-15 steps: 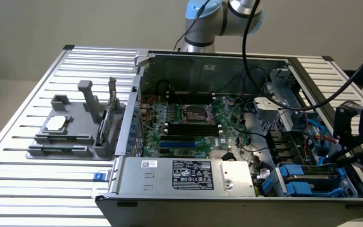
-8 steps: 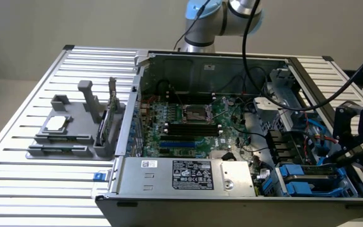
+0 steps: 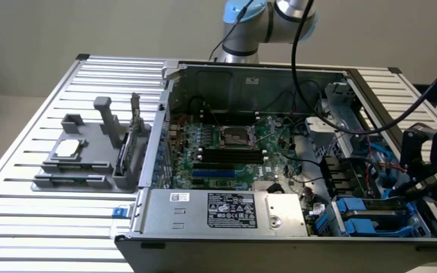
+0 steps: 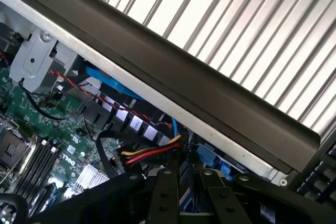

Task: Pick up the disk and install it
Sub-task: 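Insert the first disk wire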

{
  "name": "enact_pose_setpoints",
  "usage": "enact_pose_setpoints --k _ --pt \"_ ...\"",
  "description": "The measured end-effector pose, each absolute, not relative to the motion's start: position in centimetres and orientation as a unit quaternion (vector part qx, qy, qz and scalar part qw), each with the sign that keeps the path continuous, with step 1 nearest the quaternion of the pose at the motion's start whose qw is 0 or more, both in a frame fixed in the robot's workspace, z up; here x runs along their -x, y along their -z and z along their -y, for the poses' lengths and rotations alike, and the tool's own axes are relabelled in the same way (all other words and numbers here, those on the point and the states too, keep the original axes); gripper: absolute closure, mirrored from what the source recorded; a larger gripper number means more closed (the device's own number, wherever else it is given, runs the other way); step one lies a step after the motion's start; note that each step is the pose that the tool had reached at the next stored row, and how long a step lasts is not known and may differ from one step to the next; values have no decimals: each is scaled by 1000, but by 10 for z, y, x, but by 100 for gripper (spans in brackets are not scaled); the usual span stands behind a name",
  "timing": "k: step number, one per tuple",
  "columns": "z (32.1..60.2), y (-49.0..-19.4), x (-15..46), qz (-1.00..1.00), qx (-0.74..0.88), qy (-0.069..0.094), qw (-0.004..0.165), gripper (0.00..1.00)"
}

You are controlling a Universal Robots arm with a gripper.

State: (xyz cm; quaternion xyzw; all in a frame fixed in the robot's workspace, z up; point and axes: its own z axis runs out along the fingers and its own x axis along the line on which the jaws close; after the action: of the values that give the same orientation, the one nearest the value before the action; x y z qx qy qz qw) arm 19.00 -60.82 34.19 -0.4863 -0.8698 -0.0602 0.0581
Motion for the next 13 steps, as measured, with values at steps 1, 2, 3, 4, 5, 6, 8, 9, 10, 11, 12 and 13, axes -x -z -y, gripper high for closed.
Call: enact_pose_setpoints --k 1,2,3,4,5,6,8,9,10,11,12,13 --pt "608 -342 -190 869 487 61 59 78" --pt "609 -341 -190 869 488 63 59 78" --pt "609 -341 -190 868 489 64 60 78" --pt "609 -341 -190 868 489 66 60 78" --pt "609 -340 -190 867 490 67 61 78" --pt "609 -340 -190 867 491 69 61 78" --pt "610 -339 -190 866 492 71 61 78" --pt "610 -339 -190 865 492 72 61 78" --pt "610 -338 -190 865 492 73 61 78" --pt "610 -338 -190 865 492 74 62 78" --pt "611 -338 -190 865 492 75 62 78" --pt "611 -338 -190 865 492 77 63 78"
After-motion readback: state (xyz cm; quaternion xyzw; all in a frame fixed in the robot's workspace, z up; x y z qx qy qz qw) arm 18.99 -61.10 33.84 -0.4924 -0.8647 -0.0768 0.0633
